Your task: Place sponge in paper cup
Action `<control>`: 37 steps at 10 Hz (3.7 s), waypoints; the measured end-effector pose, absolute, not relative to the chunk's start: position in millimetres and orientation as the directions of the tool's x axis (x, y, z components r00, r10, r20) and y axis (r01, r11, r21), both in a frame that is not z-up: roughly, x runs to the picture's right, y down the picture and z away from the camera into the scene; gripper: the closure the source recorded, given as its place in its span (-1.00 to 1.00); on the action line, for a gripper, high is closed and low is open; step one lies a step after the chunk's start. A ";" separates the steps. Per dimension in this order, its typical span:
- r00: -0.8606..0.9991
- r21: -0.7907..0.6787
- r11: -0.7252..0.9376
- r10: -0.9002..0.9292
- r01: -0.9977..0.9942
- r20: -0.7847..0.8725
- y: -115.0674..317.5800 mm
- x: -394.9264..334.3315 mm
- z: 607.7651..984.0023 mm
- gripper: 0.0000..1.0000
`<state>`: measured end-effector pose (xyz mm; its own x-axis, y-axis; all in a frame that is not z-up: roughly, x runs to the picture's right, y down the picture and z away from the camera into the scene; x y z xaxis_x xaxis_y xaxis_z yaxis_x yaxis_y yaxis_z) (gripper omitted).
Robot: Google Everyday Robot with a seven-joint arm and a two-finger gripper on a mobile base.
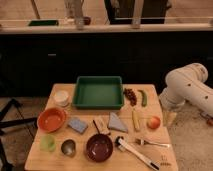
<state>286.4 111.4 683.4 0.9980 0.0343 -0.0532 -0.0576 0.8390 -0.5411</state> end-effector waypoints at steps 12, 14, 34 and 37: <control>0.998 -0.541 0.839 0.034 -0.058 -0.053 111.4 286.4 683.4 -0.60; 0.998 -0.540 0.839 0.045 -0.065 -0.050 111.0 285.5 683.5 -0.60; 0.763 -0.527 0.754 0.586 -0.391 0.273 103.2 79.8 682.8 -0.60; 0.767 -0.524 0.791 0.538 -0.316 0.350 95.2 10.7 678.9 -0.60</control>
